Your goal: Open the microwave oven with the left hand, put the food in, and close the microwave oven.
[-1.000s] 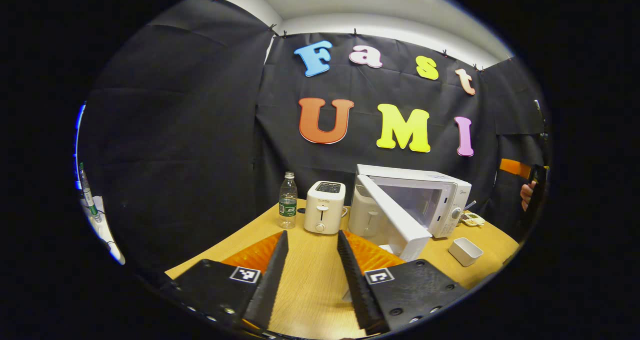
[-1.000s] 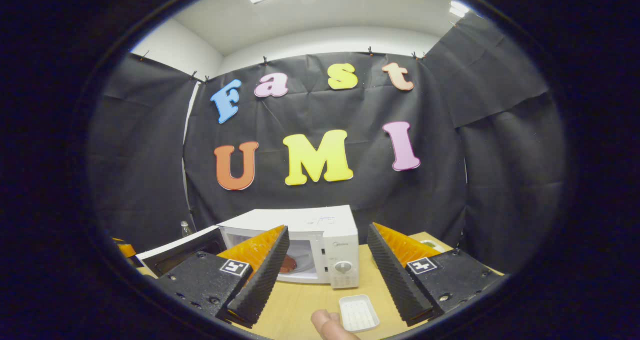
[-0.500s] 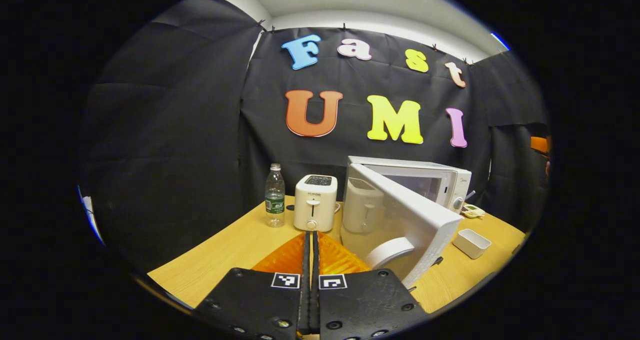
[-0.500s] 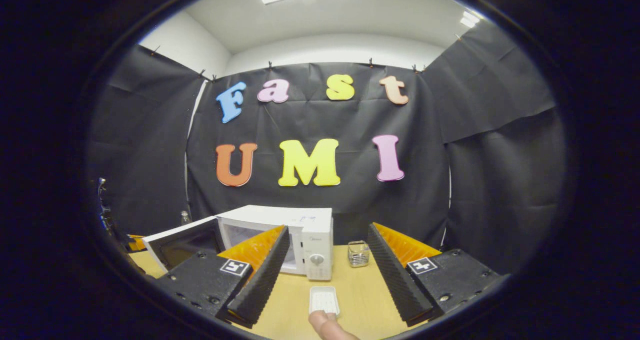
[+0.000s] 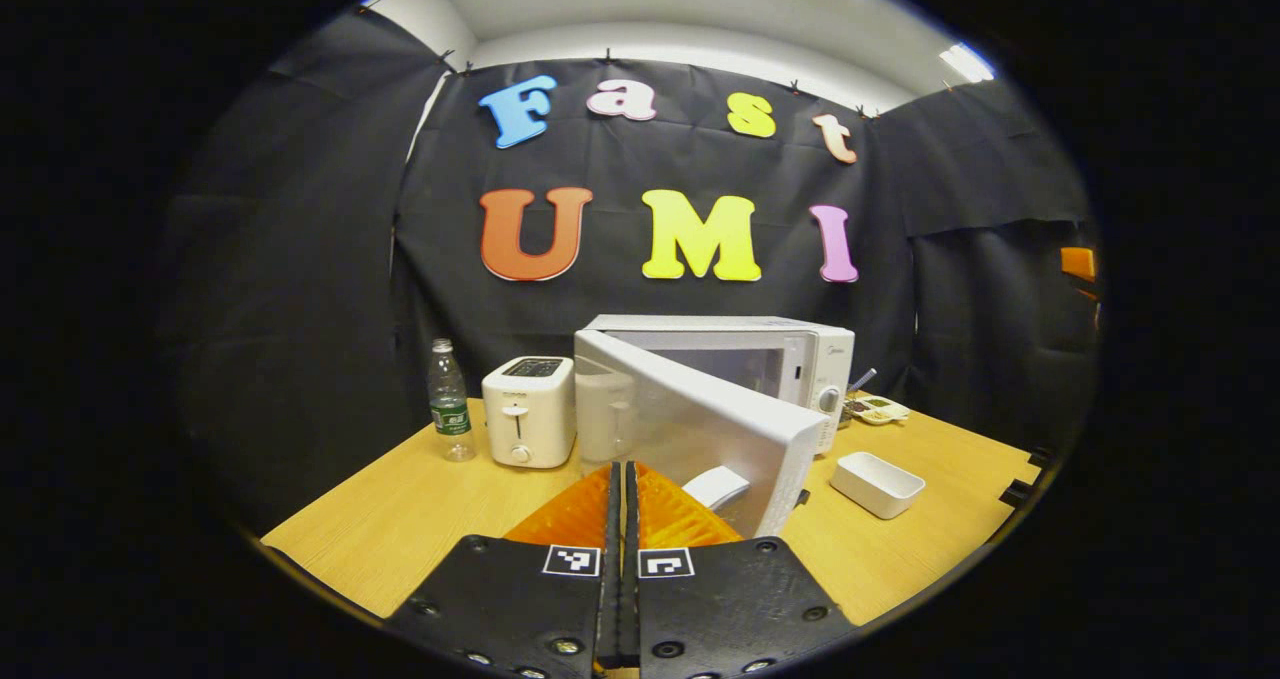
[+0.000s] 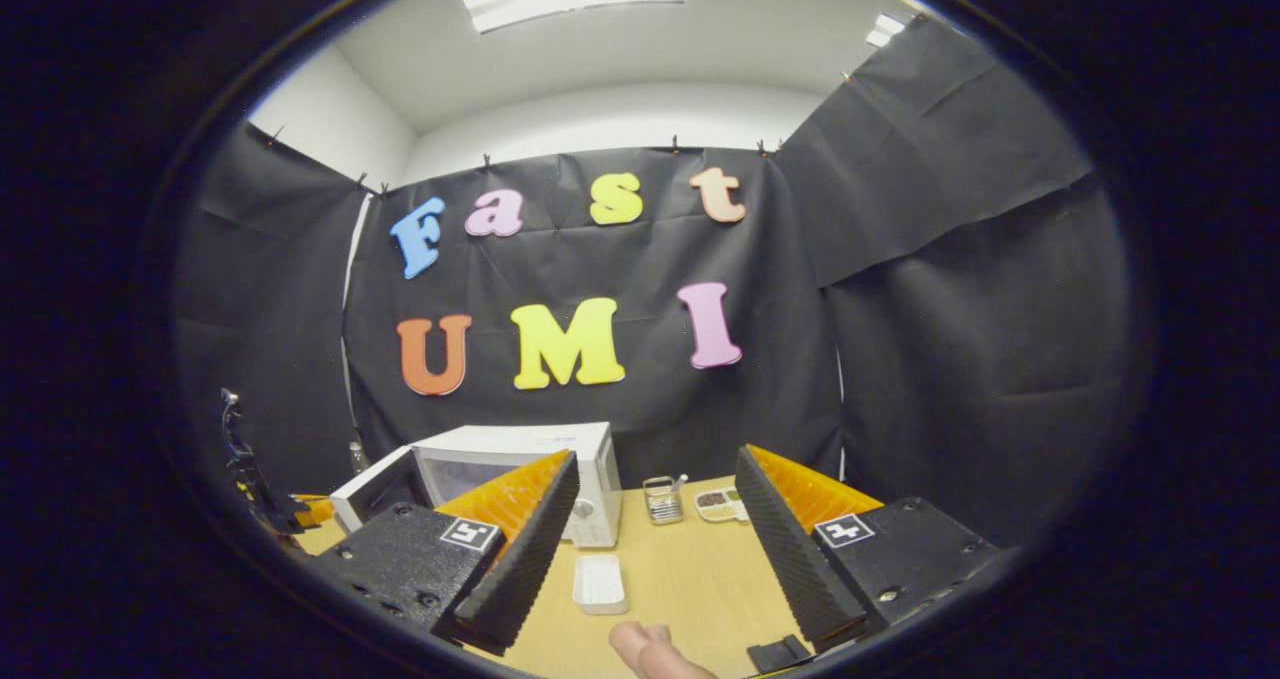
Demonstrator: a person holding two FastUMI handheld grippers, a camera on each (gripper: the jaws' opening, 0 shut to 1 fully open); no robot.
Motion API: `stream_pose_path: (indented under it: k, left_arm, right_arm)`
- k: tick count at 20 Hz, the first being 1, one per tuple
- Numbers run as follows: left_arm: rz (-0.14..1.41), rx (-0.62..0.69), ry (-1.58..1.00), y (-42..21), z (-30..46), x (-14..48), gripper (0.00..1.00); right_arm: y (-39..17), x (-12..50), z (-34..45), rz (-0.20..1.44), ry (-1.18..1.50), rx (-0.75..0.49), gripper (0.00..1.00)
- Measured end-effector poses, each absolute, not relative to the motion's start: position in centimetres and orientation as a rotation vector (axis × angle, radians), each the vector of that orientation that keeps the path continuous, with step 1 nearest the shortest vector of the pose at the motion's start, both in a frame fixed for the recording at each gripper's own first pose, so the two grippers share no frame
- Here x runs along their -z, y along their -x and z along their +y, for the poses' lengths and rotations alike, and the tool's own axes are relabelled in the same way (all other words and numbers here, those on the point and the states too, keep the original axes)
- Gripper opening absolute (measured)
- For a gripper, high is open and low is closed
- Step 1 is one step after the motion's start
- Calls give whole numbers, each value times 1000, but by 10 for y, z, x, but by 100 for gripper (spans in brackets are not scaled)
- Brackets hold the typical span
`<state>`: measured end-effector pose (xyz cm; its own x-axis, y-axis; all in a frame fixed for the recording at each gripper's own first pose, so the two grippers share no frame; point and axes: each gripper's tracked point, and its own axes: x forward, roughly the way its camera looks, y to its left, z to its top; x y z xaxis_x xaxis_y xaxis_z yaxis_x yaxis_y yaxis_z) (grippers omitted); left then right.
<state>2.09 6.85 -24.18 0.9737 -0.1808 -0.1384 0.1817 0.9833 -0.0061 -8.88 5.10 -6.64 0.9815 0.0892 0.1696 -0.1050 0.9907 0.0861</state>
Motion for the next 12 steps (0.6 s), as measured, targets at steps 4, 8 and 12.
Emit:
stream_pose_path:
  k: [4, 8, 12]
  left_arm:
    - [155, 222, 35, -38, 21, 249, 0]
    - [158, 304, 65, -59, -35, 251, 0]
    - [174, 351, 66, -73, -69, 261, 0]
  right_arm:
    - [103, 72, 22, -172, -92, -72, 99]
    - [106, 78, -1, -162, -96, -40, 99]
    - [104, 83, -9, -156, -115, -46, 99]
